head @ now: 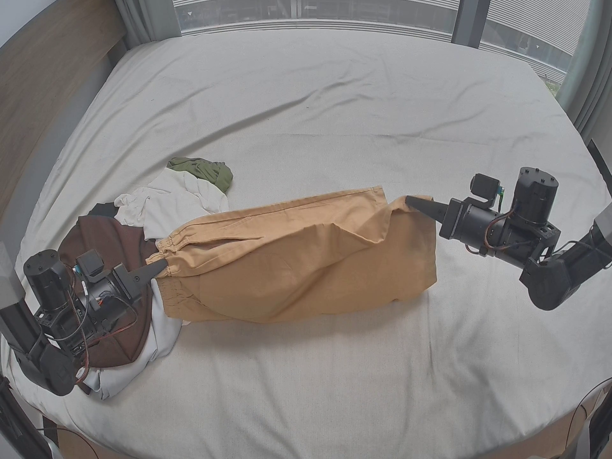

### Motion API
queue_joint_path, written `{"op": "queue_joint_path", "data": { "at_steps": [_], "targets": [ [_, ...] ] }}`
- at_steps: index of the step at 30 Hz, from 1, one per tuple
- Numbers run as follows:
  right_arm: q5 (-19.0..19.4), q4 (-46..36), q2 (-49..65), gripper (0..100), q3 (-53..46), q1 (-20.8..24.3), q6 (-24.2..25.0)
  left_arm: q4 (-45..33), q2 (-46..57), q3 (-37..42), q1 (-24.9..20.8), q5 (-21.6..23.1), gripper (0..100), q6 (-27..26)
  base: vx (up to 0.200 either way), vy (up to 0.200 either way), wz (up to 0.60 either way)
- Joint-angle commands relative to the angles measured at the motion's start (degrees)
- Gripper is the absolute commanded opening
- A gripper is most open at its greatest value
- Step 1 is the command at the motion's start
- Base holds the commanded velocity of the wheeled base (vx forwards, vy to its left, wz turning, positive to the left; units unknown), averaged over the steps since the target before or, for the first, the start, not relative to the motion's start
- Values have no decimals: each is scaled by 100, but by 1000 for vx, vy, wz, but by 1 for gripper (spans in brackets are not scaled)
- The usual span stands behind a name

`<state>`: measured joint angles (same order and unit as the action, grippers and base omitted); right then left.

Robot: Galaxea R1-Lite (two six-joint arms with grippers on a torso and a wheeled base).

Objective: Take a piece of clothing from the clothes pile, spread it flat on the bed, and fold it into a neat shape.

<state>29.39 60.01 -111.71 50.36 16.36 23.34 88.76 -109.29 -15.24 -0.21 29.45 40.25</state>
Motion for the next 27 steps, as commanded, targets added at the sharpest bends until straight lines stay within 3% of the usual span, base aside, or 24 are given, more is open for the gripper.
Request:
{"op": "queue_joint_path", "data": {
  "at_steps": [1, 7, 27],
  "targets": [
    [-4, -289, -210, 0, 563, -54, -5, 10, -260, -164, -14, -221, 0, 0, 0, 0, 0],
    [-4, -543, -544, 0, 1152, -98, -5, 1, -409, -401, -14, -528, 0, 0, 0, 0, 0],
    [-12, -1563, -1520, 0, 2927, -63, -67, 1, -585, -902, 38, -889, 0, 255, 0, 0, 0]
  ]
}}
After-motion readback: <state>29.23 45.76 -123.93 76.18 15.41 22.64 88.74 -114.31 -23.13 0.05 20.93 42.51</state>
